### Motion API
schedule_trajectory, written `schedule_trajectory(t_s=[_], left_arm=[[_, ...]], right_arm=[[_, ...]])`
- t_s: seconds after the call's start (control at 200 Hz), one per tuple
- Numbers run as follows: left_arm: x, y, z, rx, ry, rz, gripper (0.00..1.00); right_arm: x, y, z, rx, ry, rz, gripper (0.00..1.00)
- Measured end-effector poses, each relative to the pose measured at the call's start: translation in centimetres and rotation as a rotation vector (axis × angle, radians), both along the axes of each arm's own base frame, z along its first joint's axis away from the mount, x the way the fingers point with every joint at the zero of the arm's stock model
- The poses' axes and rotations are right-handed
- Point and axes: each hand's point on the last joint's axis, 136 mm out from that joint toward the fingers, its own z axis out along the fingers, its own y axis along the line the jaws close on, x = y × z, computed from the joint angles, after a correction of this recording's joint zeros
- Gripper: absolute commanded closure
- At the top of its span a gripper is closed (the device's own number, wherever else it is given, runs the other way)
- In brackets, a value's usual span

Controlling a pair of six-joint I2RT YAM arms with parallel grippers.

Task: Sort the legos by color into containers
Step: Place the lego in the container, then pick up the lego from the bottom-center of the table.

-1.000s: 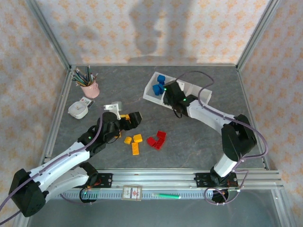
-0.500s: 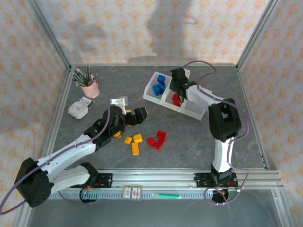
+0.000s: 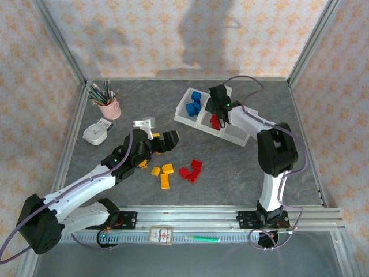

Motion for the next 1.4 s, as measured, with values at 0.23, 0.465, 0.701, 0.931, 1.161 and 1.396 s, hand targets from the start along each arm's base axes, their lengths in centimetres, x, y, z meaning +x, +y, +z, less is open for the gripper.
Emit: schedule_trajectory(t_s=[0.23, 0.465, 0.701, 0.931, 1.161, 1.396], left_arm=[[-0.9, 0.7, 0.7, -0.023, -0.026, 0.005, 0.01], [-2.4, 2.1, -0.1, -0.025, -0.023, 0.023, 0.01], [-3.3, 3.1, -1.2, -0.025, 0.0, 0.048, 0.01], [-3.7, 3.6, -2.9, -0.008, 0.032, 0.056, 0.01], [-3.8, 3.6, -3.3, -0.008, 0.045, 0.06, 0.01], [-3.8, 3.6, -3.3, -0.009, 0.046, 0.061, 0.01]], right_arm=[[-5.7, 4.5, 2.7, 0.023, -0.028, 0.143, 0.37], [-12.7, 7.2, -0.7, -0.031, 0.077, 0.263, 0.3], [-19.6, 9.3, -4.1, -0.106, 0.177, 0.36, 0.24], [-23.3, 9.4, -6.0, -0.165, 0.229, 0.407, 0.19], [-24.3, 8.7, -7.6, -0.164, 0.28, 0.356, 0.15], [-24.2, 9.0, -9.4, -0.129, 0.328, 0.265, 0.23]])
